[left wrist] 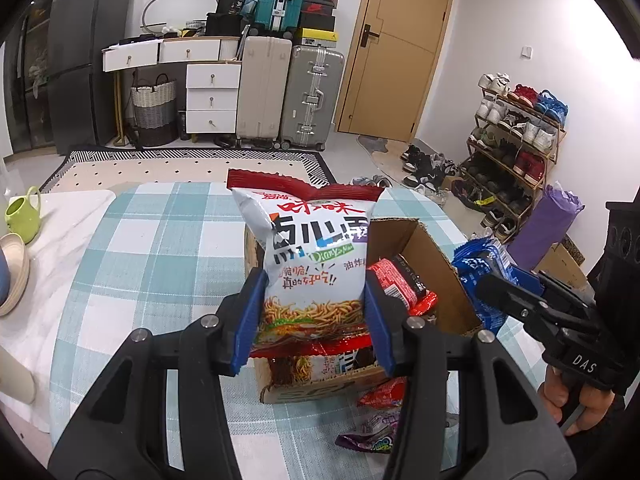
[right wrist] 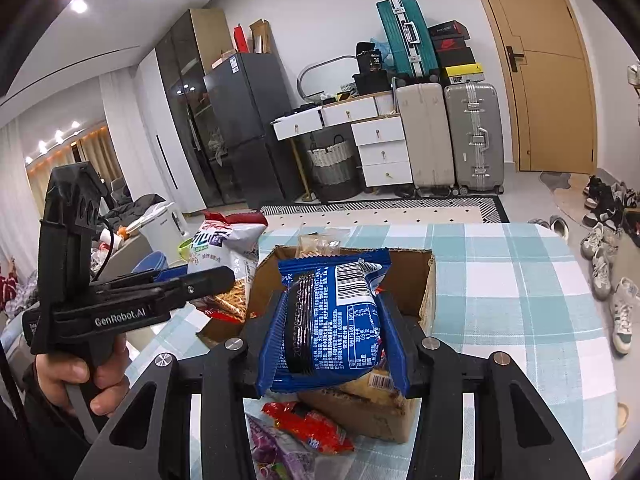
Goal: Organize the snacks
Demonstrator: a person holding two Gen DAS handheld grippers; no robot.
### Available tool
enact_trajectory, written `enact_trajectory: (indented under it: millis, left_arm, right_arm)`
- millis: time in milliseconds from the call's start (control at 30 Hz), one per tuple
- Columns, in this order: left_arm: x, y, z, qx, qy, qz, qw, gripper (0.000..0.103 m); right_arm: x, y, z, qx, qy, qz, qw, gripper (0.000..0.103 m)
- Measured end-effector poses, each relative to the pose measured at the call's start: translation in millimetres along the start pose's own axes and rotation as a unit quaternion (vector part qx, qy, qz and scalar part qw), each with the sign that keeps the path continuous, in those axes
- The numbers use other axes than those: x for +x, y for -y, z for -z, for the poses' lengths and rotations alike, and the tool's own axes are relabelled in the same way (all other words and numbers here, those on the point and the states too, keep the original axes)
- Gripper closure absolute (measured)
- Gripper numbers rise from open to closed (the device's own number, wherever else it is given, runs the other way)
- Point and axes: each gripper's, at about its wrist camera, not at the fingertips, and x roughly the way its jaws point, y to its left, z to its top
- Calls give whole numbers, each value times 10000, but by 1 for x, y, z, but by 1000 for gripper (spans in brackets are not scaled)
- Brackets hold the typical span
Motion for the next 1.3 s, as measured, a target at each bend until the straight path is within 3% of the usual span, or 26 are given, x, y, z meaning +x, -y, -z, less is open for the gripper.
enact_trajectory:
  millis: [567,900,1300]
  left_arm:
    - [66,14,3,321,-278,-78,9991,58]
    - [101,19,19,374,-643,26,9972,58]
    - [101,14,35,462,-644,-5,9969,58]
  right_arm:
    - [37,3,4,-70,-312,75,9995,58]
    - [47,7,16,-205,-484,274,9982,58]
    - [49,7,25,-246,-551,340,9976,58]
